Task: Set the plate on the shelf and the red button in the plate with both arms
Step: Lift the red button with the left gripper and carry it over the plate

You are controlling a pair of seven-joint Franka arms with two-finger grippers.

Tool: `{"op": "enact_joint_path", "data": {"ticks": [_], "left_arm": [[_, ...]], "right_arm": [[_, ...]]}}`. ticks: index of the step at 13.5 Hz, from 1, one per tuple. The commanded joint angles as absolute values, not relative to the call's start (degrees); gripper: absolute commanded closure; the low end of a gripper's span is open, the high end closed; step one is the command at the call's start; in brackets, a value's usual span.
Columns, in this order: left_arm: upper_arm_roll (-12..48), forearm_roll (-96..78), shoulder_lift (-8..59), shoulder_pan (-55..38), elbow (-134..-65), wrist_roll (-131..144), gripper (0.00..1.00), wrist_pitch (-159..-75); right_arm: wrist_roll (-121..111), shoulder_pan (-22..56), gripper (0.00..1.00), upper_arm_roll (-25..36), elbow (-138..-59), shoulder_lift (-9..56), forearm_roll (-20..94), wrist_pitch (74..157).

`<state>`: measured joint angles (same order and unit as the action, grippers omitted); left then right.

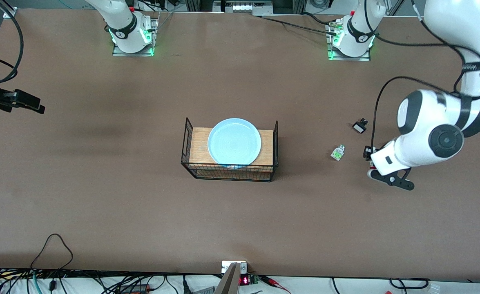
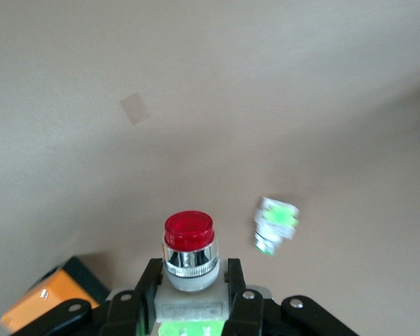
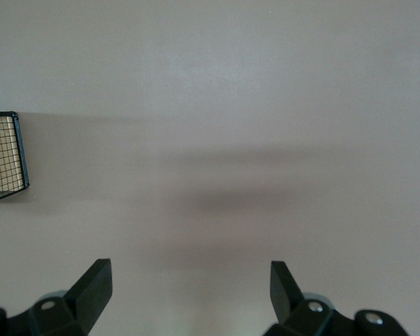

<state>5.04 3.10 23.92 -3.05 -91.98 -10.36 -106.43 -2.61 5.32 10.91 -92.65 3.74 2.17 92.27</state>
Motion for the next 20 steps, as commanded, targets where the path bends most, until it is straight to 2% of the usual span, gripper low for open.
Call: {"op": "enact_joint_path", "data": {"ticks": [1, 4, 7, 9, 11, 15, 19, 20], "left_arm": [[10.60, 1.32, 24.43, -3.51, -81.95, -4.00, 0.85, -96.01], [20.89, 1.32, 24.96, -5.00, -76.84, 10.41, 0.85, -93.78], [21.71, -2.44, 29.16, -12.37, -67.44, 23.78, 0.85, -94.13], [21.53, -2.90, 32.85, -17.64, -63.47, 28.98, 0.85, -99.46], [21.01, -2.38, 37.07, -21.78, -62.84, 35.21, 0.85, -107.88], [20.39, -2.11, 43.23, -24.43, -63.54, 36.21, 0.82, -114.33], [20.39, 1.66, 44.47, -26.62, -66.17, 36.47, 0.82, -114.61], [20.39, 2.28, 44.91, -27.24, -66.36, 36.56, 0.78, -114.61]], "right_arm": [[-3.42, 4.83, 0.00, 10.20, -93.69, 2.37, 1.67, 92.64], [-4.04, 5.10, 0.00, 9.85, -92.90, 2.81, 1.85, 92.64], [-3.43, 5.10, 0.00, 9.84, -91.06, 2.72, 2.20, 92.64], [-3.34, 5.01, 0.00, 10.02, -90.88, 2.72, 2.20, 92.64], [-3.43, 5.10, 0.00, 9.93, -90.79, 2.64, 2.20, 92.55], [-3.43, 5.19, 0.00, 9.84, -90.79, 2.72, 2.20, 92.64], [-3.34, 5.19, 0.00, 9.84, -90.79, 2.72, 2.20, 92.72], [-3.25, 5.19, 0.00, 9.84, -90.79, 2.81, 2.20, 92.72]]}}
